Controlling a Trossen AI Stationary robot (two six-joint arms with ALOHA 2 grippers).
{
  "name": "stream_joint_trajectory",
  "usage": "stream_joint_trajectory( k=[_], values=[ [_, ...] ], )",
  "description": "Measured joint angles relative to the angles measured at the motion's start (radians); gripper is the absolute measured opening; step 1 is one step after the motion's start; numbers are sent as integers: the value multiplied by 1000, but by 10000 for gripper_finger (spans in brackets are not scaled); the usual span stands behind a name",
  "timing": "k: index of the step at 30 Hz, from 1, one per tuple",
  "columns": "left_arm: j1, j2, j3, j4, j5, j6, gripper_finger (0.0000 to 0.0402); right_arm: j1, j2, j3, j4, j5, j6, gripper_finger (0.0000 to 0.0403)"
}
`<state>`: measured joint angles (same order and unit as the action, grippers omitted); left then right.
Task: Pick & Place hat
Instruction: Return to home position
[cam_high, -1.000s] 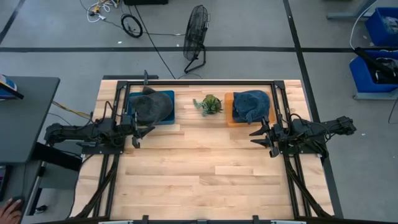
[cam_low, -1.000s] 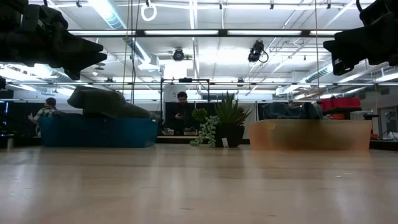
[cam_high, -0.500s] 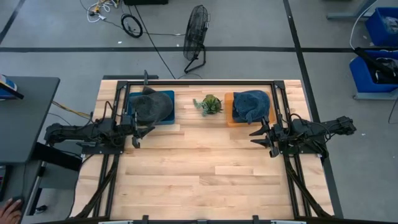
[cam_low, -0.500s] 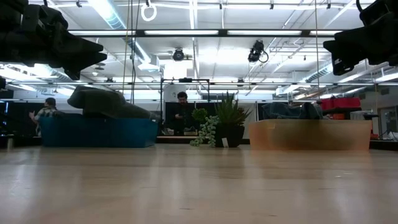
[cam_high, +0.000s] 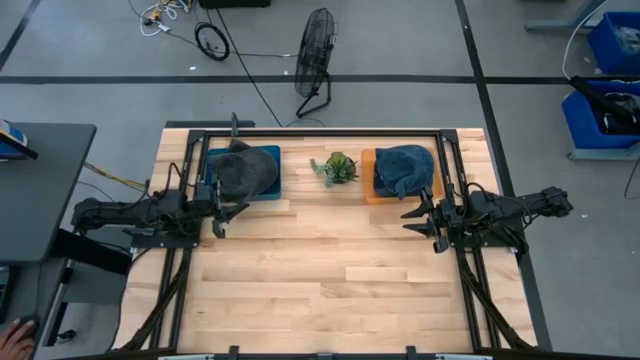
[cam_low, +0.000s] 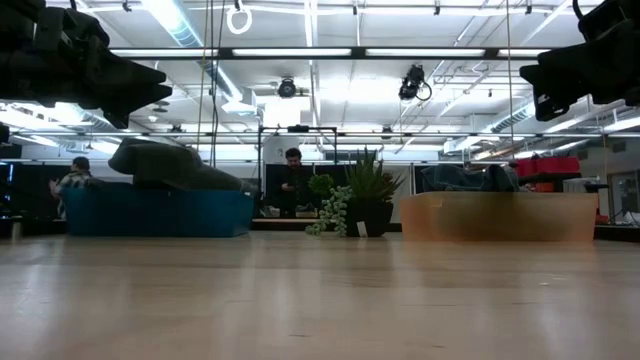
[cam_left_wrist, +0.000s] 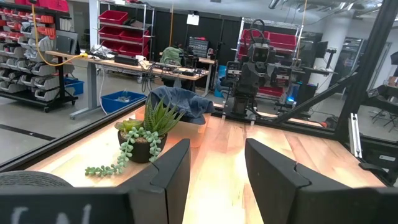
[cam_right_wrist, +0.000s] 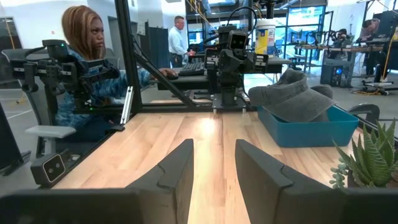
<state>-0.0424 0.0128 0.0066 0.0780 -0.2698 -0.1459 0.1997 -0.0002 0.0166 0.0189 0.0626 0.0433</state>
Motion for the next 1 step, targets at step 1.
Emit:
stream_joint_trajectory(
  k=[1],
  values=[
    [0,0,0,0,0,0,158,0,0,0,0,0,0,121]
  ],
)
